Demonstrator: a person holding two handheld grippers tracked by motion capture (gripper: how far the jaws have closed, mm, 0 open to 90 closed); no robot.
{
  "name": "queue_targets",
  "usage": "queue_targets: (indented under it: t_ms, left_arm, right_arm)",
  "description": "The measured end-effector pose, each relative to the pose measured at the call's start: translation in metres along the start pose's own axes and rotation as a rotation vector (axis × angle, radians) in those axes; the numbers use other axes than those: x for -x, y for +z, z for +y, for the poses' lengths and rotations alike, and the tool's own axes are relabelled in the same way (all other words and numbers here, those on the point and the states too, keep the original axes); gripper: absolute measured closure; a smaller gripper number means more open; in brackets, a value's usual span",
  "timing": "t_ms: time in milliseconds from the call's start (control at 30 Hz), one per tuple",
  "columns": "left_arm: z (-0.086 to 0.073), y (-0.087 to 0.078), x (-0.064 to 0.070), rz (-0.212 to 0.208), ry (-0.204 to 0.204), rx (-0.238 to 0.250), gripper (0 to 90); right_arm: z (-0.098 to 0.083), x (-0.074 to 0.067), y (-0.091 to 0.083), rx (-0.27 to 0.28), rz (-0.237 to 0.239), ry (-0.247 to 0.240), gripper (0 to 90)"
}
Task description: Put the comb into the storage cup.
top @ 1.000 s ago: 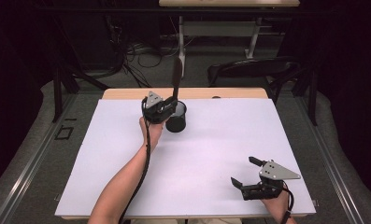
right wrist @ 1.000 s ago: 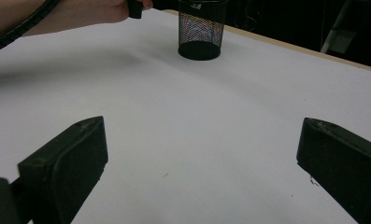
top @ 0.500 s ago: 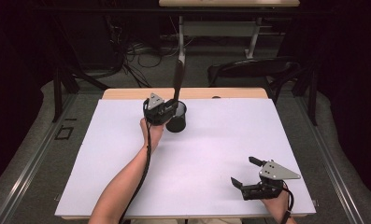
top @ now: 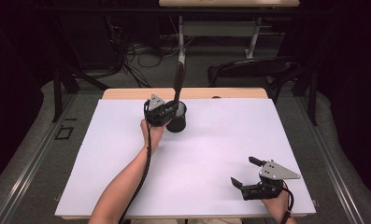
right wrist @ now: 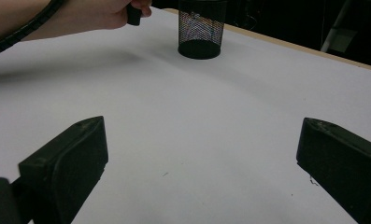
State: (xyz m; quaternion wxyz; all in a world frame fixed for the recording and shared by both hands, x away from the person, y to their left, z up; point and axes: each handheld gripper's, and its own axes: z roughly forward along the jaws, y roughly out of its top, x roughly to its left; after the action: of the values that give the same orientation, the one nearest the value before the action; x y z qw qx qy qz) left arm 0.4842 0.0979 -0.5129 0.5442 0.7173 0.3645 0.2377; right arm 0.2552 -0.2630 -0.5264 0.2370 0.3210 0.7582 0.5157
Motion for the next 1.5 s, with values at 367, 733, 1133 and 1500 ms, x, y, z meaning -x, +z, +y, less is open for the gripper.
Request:
queue_targets:
  t_ms: [367, 733, 1133, 1500]
  left_arm:
    - [-0.002, 0.002, 0.002, -0.003, 0.009, -0.018, 72.3]
    - [-0.003, 0.004, 0.002, -0.006, 0.011, -0.033, 72.2]
    - [-0.007, 0.005, 0.003, -0.003, 0.015, -0.051, 72.1]
    - [-0.004, -0.006, 0.007, -0.018, 0.065, -0.016, 40.7]
  right_arm:
    - [0.000, 0.000, 0.000, 0.000, 0.000, 0.000, 1.8]
    - [0.000, 0.000, 0.000, -0.002, 0.000, -0.002, 1.8]
    - [0.000, 0.000, 0.000, -0.003, 0.000, -0.003, 1.9]
    - [0.000, 0.000, 0.000, -0.003, 0.001, -0.003, 1.9]
